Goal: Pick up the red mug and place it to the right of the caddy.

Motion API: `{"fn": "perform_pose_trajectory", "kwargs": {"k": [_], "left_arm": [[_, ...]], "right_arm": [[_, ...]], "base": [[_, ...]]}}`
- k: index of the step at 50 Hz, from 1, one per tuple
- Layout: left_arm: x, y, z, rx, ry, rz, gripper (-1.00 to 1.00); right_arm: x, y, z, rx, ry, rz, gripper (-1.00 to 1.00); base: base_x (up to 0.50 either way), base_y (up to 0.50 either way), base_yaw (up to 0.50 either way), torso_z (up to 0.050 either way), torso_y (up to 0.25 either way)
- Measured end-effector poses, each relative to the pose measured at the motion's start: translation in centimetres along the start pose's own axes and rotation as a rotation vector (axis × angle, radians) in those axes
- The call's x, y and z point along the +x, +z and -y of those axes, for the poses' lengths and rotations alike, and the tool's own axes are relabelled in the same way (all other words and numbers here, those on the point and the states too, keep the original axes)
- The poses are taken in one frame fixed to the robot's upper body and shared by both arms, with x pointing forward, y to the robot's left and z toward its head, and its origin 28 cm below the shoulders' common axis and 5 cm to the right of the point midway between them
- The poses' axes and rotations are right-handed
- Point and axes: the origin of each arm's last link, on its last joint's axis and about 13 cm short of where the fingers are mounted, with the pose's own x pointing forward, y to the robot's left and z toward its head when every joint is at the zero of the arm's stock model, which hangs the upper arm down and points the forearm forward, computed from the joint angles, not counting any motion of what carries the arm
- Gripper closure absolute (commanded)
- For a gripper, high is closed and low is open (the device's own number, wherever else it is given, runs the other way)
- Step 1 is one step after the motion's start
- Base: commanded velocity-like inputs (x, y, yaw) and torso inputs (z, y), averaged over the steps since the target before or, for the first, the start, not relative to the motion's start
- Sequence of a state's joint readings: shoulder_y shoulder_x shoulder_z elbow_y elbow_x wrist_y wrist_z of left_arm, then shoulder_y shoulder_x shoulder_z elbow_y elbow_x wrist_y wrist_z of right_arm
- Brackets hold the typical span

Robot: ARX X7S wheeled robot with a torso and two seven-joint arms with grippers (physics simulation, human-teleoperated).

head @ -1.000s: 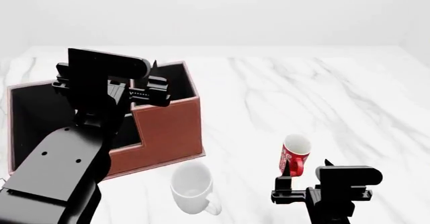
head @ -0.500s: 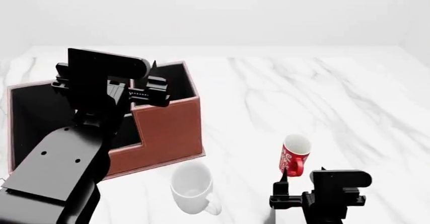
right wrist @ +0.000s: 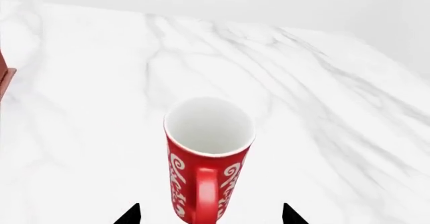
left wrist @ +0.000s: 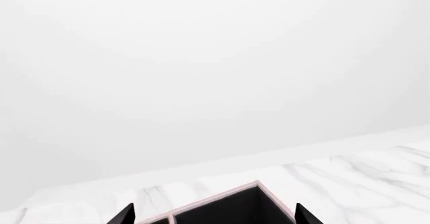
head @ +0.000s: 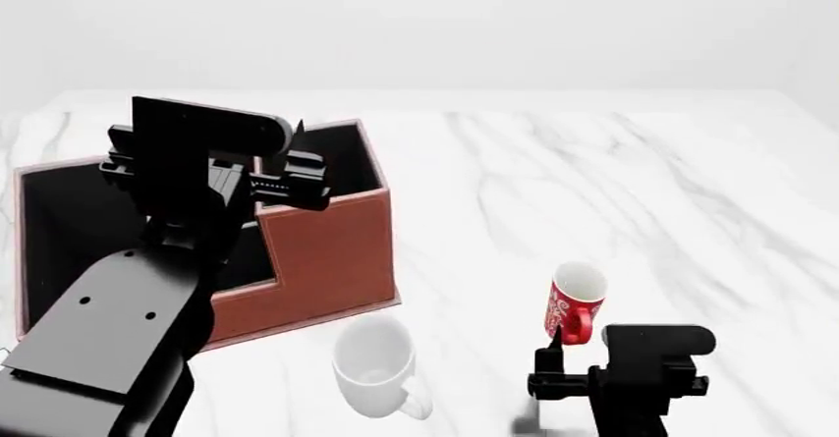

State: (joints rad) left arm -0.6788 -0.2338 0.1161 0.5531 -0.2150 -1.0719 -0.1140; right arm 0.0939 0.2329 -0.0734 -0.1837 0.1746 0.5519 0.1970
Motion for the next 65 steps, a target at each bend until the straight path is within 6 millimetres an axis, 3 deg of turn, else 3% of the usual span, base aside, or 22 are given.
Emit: {"fn": "perform_pose_trajectory", "kwargs": {"k": [24,25,51,56,65], "left_arm": [[0.1,-0.1,0.0,0.002,-0.002,-0.003,-1.0],[0.1,-0.1,0.0,0.002,-0.002,-0.003,-1.0],[0.0,-0.2,0.0,0.002,0.0,-0.008,-1.0],[0.0,-0.2,0.0,0.002,0.001,-0.008,-1.0],[0.1,-0.2,-0.1,0.001,0.003,-0.006,-1.0]], "right_arm": [[2.5,-1.0,-0.2,-0.012,-0.016,-0.06,-1.0],[2.5,-1.0,-0.2,-0.012,-0.016,-0.059,1.0],[2.6,-0.3,-0.2,0.011,0.001,-0.031,1.0],[2.4,1.2,0.0,0.002,0.025,0.021,1.0],[2.0,5.6,0.2,-0.037,0.087,0.171,1.0]], "base": [[0.0,0.0,0.0,0.0,0.0],[0.0,0.0,0.0,0.0,0.0],[0.0,0.0,0.0,0.0,0.0],[0.0,0.0,0.0,0.0,0.0],[0.0,0.0,0.0,0.0,0.001]]}}
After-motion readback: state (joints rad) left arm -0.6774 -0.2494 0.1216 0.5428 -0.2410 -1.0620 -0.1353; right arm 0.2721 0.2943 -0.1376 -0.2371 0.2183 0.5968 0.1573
